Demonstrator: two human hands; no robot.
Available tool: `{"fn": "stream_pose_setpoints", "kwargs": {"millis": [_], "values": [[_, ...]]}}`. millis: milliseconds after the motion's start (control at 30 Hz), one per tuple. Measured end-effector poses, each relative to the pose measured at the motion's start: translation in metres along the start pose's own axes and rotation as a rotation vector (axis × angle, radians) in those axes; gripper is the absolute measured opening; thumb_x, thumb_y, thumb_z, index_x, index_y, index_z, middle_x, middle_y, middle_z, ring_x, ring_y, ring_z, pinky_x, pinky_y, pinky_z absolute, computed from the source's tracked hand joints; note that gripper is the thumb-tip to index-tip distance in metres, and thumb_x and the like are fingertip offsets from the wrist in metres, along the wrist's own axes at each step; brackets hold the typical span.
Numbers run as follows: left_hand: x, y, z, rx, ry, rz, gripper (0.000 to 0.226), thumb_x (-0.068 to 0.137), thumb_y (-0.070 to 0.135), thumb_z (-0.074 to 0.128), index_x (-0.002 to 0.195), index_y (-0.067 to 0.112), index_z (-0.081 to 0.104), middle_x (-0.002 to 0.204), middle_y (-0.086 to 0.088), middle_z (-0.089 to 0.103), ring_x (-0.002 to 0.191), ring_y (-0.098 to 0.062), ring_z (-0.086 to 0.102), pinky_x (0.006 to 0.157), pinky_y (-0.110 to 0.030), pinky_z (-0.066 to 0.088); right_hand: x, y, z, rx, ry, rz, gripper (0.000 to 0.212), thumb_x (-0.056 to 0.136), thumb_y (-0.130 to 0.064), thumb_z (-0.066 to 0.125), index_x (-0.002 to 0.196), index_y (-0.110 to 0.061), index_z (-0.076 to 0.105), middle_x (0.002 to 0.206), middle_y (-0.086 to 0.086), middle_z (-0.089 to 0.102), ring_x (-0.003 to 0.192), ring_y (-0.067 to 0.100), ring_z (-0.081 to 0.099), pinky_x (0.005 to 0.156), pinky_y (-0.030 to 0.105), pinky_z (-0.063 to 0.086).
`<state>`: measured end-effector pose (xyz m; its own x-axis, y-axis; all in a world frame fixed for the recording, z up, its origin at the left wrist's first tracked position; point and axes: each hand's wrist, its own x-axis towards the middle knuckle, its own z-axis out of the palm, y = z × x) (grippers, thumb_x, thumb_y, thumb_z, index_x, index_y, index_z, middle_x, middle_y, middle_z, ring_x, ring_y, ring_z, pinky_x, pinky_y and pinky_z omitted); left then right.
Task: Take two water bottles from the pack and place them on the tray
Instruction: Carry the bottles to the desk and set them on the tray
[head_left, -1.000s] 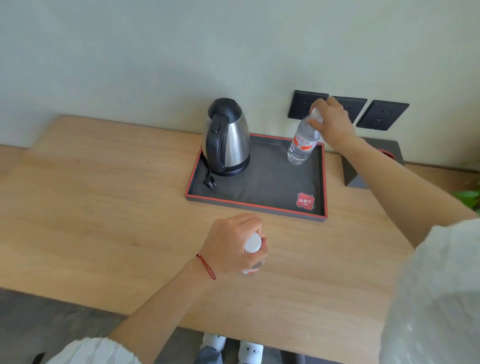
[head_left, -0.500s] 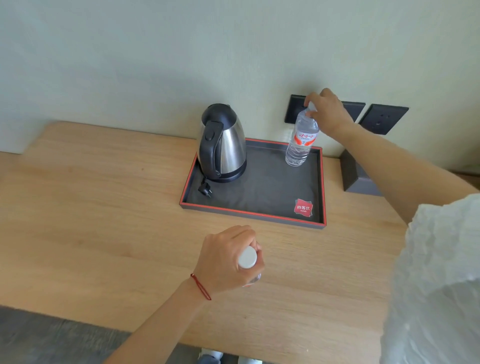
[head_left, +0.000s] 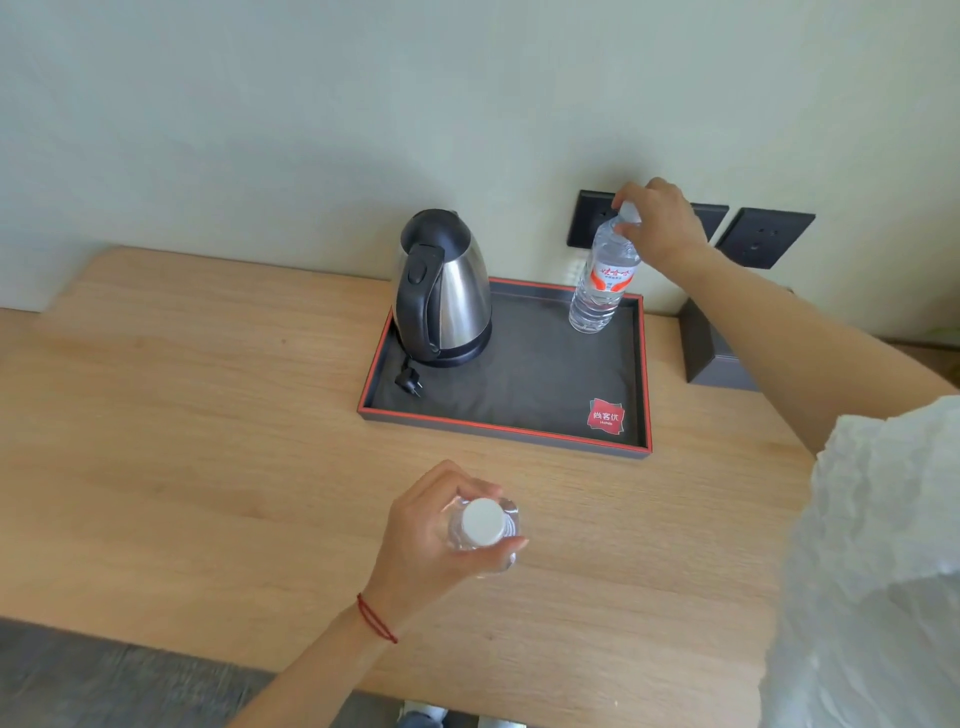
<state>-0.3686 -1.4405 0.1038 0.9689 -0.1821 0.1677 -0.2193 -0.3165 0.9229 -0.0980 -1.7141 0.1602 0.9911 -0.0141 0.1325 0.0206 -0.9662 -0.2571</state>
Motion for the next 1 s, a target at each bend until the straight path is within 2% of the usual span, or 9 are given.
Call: {"fn": "stream_pose_setpoints", "kwargs": {"millis": [100, 233, 300, 367, 467, 633, 833, 900, 1000], "values": [[0.014, 0.004, -0.003, -0.008, 0.058, -0.075, 0.029, 0.051, 0.035, 0.088, 0.067, 0.029, 0.064, 0.076, 0.003, 0.073, 0.077, -0.018, 0.072, 0.069, -0.043, 0.056, -0.001, -0.001, 0.001, -0.005, 0.003, 0.004, 0.026, 0.092, -0.008, 0.055, 0.117, -0.003, 0.057, 0.119, 0.025, 0.053, 0.110, 0.040, 0.051, 0.088, 0.047, 0.050], [0.068, 0.020, -0.002, 0.011, 0.076, -0.119, 0.034, 0.051, 0.024, 0.091, 0.072, 0.004, 0.071, 0.074, -0.019, 0.071, 0.074, -0.036, 0.066, 0.070, -0.055, 0.054, -0.001, -0.002, 0.003, 0.032, 0.025, 0.027, 0.025, 0.091, -0.006, 0.055, 0.116, -0.004, 0.059, 0.118, 0.025, 0.055, 0.108, 0.041, 0.052, 0.087, 0.046, 0.051], [0.102, 0.031, -0.001, 0.055, 0.060, -0.084, 0.036, 0.053, 0.034, 0.086, 0.076, 0.009, 0.074, 0.075, -0.017, 0.074, 0.074, -0.032, 0.068, 0.071, -0.050, 0.056, 0.000, -0.001, 0.004, 0.040, 0.018, 0.041, 0.026, 0.091, -0.006, 0.056, 0.117, -0.005, 0.059, 0.118, 0.023, 0.055, 0.109, 0.040, 0.052, 0.089, 0.046, 0.051], [0.137, 0.037, 0.001, 0.135, 0.032, -0.076, 0.036, 0.054, 0.042, 0.084, 0.078, 0.017, 0.076, 0.077, -0.011, 0.077, 0.072, -0.016, 0.067, 0.074, -0.041, 0.057, 0.001, 0.000, 0.004, 0.042, 0.008, 0.049, 0.027, 0.092, -0.006, 0.055, 0.118, -0.006, 0.059, 0.119, 0.022, 0.055, 0.111, 0.039, 0.051, 0.089, 0.046, 0.050], [0.186, 0.030, 0.011, 0.191, 0.031, -0.049, 0.032, 0.056, 0.034, 0.087, 0.081, 0.018, 0.076, 0.076, -0.004, 0.076, 0.064, 0.000, 0.059, 0.067, -0.012, 0.051, 0.003, 0.005, 0.004, 0.039, -0.006, 0.041, 0.026, 0.091, -0.006, 0.054, 0.118, -0.007, 0.058, 0.119, 0.021, 0.054, 0.113, 0.037, 0.049, 0.087, 0.044, 0.049], [0.260, 0.002, 0.044, 0.221, 0.157, -0.124, 0.033, 0.058, 0.033, 0.086, 0.079, 0.011, 0.075, 0.065, -0.004, 0.063, 0.065, -0.012, 0.048, 0.058, -0.021, 0.040, 0.006, 0.013, 0.006, 0.055, 0.002, 0.035, 0.026, 0.092, -0.009, 0.055, 0.117, -0.008, 0.058, 0.118, 0.020, 0.055, 0.110, 0.035, 0.051, 0.088, 0.045, 0.052], [0.304, -0.010, 0.072, 0.229, 0.204, -0.100, 0.036, 0.061, 0.035, 0.084, 0.081, 0.007, 0.073, 0.073, -0.009, 0.065, 0.068, -0.018, 0.051, 0.066, -0.032, 0.046, 0.007, 0.022, 0.008, 0.082, 0.031, 0.027, 0.024, 0.091, -0.010, 0.056, 0.115, -0.008, 0.059, 0.116, 0.018, 0.056, 0.108, 0.033, 0.051, 0.086, 0.046, 0.052], [0.310, -0.009, 0.072, 0.265, 0.196, -0.047, 0.038, 0.061, 0.031, 0.084, 0.087, 0.005, 0.072, 0.082, -0.009, 0.061, 0.075, -0.018, 0.054, 0.069, -0.029, 0.046, 0.005, 0.023, 0.008, 0.088, 0.038, 0.032, 0.024, 0.091, -0.010, 0.056, 0.115, -0.009, 0.059, 0.115, 0.018, 0.056, 0.108, 0.033, 0.051, 0.085, 0.046, 0.052], [0.315, -0.004, 0.066, 0.358, 0.017, 0.032, 0.039, 0.062, 0.021, 0.085, 0.095, 0.006, 0.071, 0.087, -0.006, 0.054, 0.081, -0.016, 0.051, 0.064, -0.017, 0.035, 0.004, 0.022, 0.007, 0.088, 0.039, 0.036, 0.024, 0.091, -0.011, 0.056, 0.115, -0.008, 0.059, 0.115, 0.018, 0.056, 0.109, 0.033, 0.050, 0.084, 0.044, 0.051]]}}
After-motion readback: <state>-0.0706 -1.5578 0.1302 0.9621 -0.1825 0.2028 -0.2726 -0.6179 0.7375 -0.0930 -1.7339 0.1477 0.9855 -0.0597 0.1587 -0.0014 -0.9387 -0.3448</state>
